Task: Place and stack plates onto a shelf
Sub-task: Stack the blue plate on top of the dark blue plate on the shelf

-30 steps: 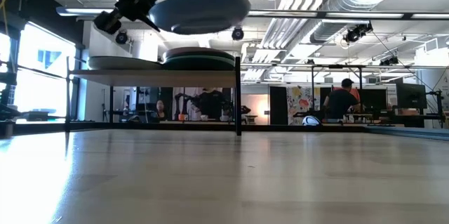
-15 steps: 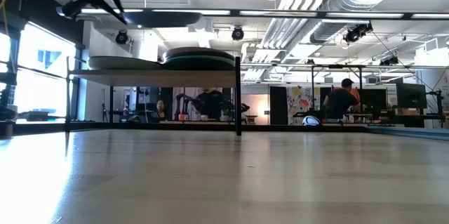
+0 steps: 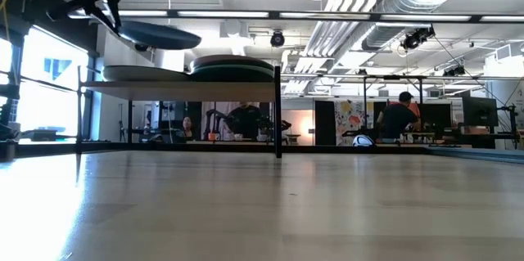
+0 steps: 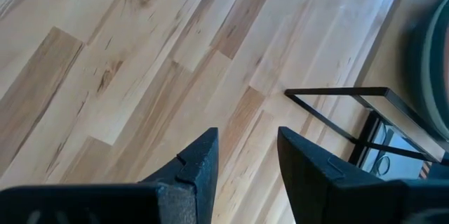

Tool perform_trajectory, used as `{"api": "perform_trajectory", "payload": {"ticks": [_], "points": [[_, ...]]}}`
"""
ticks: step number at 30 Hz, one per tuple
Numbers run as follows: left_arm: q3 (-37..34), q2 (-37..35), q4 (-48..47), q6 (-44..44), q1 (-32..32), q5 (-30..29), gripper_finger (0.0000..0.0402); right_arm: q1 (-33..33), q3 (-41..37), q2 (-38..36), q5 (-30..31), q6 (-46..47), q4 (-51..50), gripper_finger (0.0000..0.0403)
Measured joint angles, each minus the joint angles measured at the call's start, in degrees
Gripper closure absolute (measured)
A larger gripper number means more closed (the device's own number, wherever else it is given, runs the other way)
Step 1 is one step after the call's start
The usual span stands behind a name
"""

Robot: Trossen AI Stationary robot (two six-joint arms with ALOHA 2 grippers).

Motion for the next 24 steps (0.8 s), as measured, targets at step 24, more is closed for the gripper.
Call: {"api": "perform_trajectory", "payload": {"ticks": [24], "points": [[0.0, 6.3, -8.9, 0.9, 7.2, 6.7, 0.0394, 0.0, 0.0, 0.0, 0.1, 1.3, -2.9, 0.0279]]}}
